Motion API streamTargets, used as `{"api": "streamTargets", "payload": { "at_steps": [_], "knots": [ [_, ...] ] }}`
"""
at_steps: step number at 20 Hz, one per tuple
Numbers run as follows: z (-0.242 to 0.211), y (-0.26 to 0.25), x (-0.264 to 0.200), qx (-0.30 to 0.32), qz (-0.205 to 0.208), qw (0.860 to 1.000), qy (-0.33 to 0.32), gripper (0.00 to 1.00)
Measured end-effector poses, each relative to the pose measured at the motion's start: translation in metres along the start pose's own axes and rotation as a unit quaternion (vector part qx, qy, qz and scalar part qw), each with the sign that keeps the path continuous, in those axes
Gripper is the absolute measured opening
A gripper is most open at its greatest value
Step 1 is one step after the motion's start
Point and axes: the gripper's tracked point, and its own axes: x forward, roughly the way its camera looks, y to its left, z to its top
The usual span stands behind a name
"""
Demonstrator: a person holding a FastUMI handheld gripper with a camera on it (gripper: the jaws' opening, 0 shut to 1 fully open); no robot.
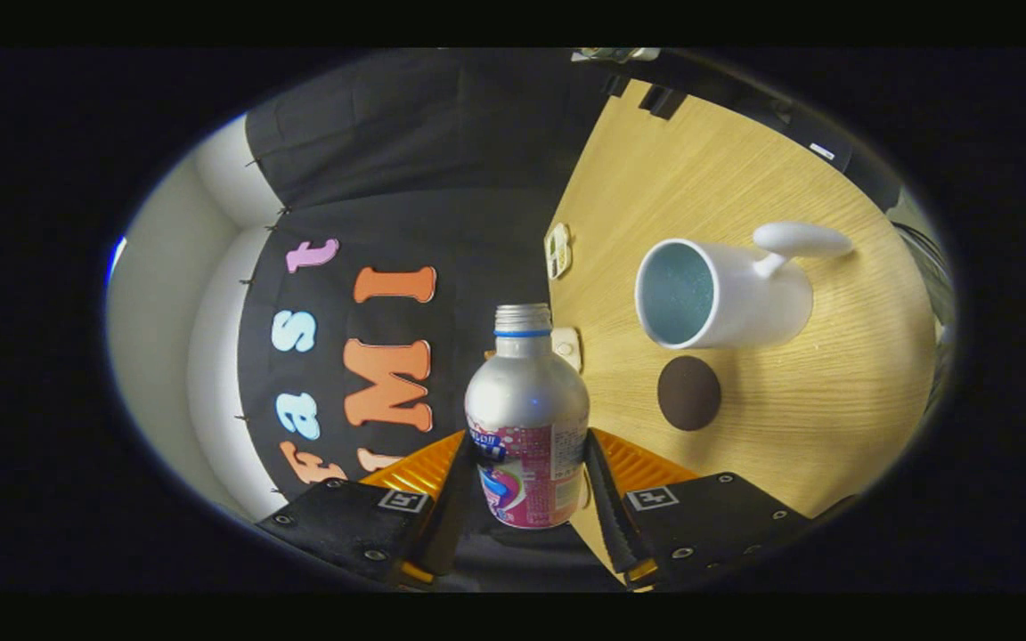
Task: Take the bottle from table, then pour the juice into the cup, finally place the bottle on the coaster
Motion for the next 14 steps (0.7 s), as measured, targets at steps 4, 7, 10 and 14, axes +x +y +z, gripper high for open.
{"api": "streamTargets", "payload": {
  "at_steps": [4, 7, 10, 14],
  "knots": [
    [-0.0041, -0.0018, 0.0034, 0.044, 0.001, 0.999, -0.001, 0.66],
    [-0.0038, -0.0013, 0.003, 0.082, 0.003, 0.997, -0.001, 0.66],
    [-0.0053, -0.0077, 0.0045, 0.105, -0.006, 0.994, -0.002, 0.66],
    [-0.0022, -0.0008, 0.0042, 0.131, -0.011, 0.991, -0.007, 0.65]
  ]
}}
